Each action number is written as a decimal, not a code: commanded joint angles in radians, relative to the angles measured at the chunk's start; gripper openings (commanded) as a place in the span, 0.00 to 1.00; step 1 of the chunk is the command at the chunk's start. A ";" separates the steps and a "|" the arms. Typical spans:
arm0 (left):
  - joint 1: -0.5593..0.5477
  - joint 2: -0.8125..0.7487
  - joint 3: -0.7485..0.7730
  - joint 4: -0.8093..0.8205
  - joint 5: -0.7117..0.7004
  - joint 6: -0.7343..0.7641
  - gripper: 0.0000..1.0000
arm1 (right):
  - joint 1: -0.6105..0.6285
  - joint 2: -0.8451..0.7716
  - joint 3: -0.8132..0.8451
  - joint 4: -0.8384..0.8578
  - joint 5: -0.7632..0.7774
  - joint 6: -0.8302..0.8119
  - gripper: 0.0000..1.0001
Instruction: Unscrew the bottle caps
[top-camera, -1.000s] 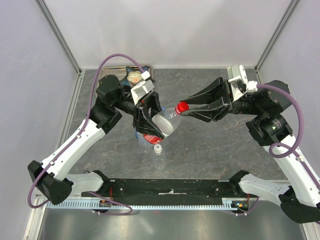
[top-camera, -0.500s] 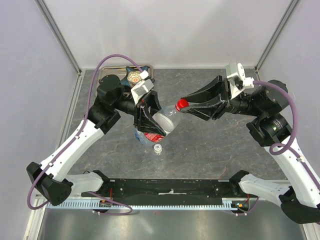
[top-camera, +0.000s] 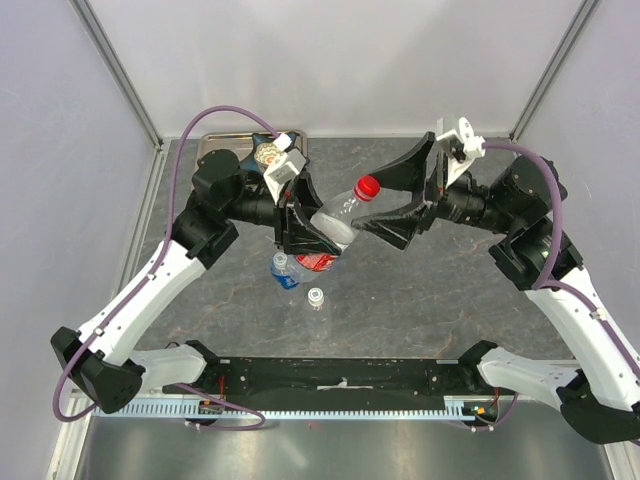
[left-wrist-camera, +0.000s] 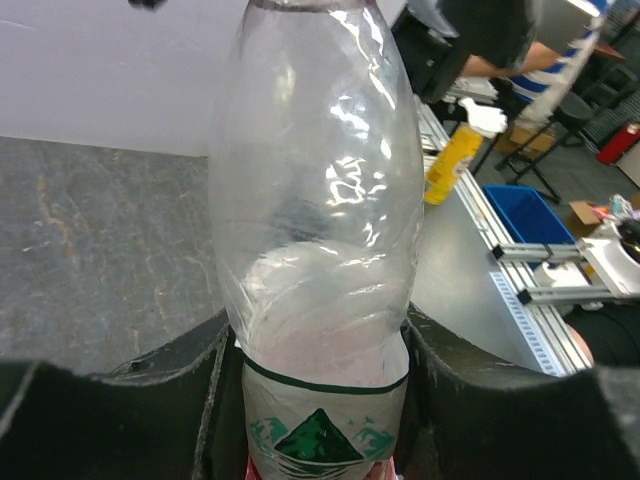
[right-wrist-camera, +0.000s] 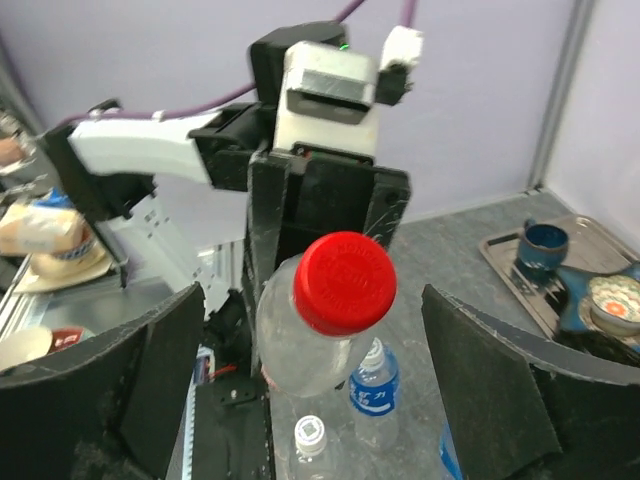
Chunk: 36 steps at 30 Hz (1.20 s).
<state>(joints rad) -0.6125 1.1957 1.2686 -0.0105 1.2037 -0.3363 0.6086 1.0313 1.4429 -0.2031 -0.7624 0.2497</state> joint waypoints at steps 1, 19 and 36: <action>0.000 -0.031 0.058 -0.069 -0.177 0.092 0.15 | 0.005 0.012 0.094 0.005 0.234 0.080 0.98; -0.378 -0.021 0.070 -0.103 -1.508 0.493 0.15 | 0.006 0.181 0.298 -0.220 0.799 0.410 0.97; -0.443 0.051 0.086 -0.077 -1.692 0.566 0.12 | 0.006 0.246 0.284 -0.210 0.805 0.405 0.64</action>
<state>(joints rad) -1.0477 1.2579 1.3155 -0.1398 -0.4511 0.1928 0.6117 1.2728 1.7176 -0.4423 0.0345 0.6518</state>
